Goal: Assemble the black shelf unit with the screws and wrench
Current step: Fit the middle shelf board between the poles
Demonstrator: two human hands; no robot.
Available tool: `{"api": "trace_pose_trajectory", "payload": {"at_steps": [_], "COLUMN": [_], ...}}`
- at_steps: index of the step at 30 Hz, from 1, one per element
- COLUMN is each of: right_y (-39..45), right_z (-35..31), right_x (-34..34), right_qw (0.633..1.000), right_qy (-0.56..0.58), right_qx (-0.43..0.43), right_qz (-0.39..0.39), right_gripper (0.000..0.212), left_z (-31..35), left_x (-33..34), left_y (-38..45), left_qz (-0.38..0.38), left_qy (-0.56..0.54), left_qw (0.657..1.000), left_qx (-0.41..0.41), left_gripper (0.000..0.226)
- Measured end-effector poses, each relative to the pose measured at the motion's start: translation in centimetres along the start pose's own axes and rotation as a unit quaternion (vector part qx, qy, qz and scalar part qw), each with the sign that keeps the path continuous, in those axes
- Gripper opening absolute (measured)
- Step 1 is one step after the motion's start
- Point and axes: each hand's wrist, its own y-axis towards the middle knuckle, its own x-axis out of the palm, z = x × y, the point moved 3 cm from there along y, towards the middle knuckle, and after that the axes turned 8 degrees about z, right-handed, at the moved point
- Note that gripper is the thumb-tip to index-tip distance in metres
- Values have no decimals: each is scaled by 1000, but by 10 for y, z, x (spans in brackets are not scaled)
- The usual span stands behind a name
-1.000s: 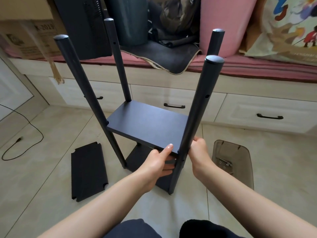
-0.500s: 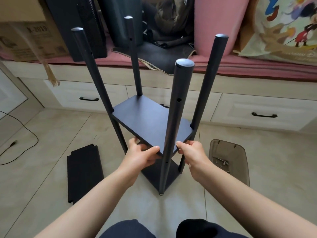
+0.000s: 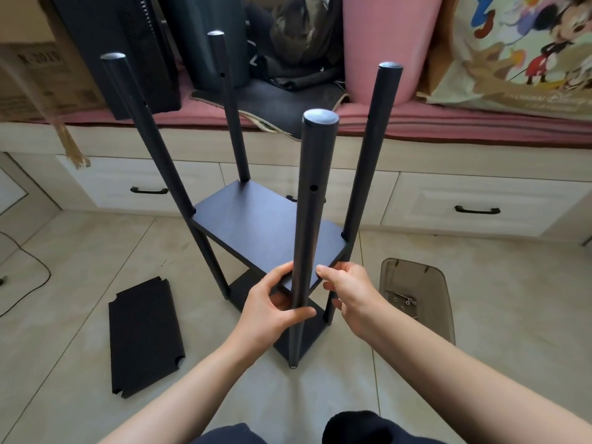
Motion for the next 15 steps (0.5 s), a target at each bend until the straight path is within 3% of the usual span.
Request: {"api": "trace_pose_trajectory", "payload": {"at_steps": [6, 9, 15], "right_y": [8, 12, 36], "right_z": [-4, -3, 9], "right_x": [-11, -19, -66], "right_qw": [1000, 1000, 999], "right_qy": [-11, 0, 19], "right_qx": [-15, -16, -31], "right_qz": [-4, -14, -24], "right_gripper": [21, 10, 20], "left_z": [-2, -1, 0], "left_x": [12, 15, 19], "left_y": [10, 12, 13], "left_qz": [48, 52, 64], "left_qy": [3, -18, -52], "left_qw": [999, 998, 997], "left_qx": [16, 11, 1], "left_gripper": [59, 57, 55]}}
